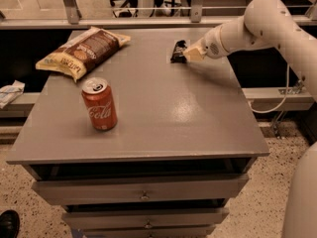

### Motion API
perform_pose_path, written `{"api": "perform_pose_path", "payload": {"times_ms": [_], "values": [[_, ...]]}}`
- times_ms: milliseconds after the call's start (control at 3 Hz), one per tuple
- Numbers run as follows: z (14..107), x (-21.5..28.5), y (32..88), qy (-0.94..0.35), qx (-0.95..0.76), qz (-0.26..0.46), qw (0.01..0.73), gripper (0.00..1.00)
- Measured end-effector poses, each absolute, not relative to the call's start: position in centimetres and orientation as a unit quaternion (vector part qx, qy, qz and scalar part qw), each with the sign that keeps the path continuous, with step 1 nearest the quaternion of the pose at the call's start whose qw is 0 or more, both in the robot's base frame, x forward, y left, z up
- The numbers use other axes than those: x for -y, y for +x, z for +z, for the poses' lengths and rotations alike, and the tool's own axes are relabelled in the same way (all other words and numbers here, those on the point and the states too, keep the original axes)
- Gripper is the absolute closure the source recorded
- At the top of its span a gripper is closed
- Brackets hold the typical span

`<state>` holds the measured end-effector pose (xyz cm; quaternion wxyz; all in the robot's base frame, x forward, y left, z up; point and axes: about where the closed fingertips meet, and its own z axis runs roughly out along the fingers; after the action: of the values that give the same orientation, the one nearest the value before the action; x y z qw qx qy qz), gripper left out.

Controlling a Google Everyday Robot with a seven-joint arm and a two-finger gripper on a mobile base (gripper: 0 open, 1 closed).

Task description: Move rxbar chocolate near coke can

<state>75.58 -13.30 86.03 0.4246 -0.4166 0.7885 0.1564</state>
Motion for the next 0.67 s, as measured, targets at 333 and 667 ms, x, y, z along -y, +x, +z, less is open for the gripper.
{"api": "perform_pose_path", "payload": {"times_ms": [333,667], "values": [[88.3,12.6,74.8,-0.435,-0.769,0.158,0.441,1.00],[90.0,11.7,71.8,-0.458,-0.748,0.179,0.445,1.00]]}}
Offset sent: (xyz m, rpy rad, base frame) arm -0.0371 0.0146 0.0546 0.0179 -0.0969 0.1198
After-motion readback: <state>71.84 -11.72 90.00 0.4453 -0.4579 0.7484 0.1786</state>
